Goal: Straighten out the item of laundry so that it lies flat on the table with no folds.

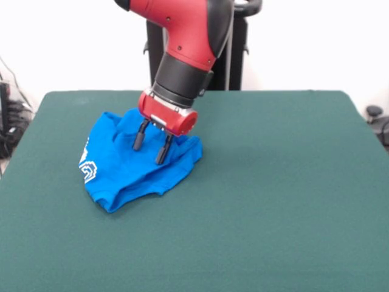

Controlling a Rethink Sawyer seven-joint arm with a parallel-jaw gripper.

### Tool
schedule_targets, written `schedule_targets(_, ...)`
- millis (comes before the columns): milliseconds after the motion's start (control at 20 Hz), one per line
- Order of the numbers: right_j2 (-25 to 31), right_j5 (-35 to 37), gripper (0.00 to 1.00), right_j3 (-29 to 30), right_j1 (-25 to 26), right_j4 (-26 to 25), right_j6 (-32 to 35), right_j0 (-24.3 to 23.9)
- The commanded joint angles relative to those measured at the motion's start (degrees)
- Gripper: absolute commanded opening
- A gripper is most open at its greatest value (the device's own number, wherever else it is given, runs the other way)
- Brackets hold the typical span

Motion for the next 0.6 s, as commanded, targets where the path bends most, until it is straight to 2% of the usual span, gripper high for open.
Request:
schedule_targets(50,9.37,-0.53,1.0,0.84,0.31,-0.6,4.4,-0.87)
schedule_targets(350,10.32,3.74,1.0,1.78,-3.87,-0.69,3.28,-1.05)
schedule_targets(600,10.03,5.32,1.0,1.29,-4.55,0.16,3.26,-0.58)
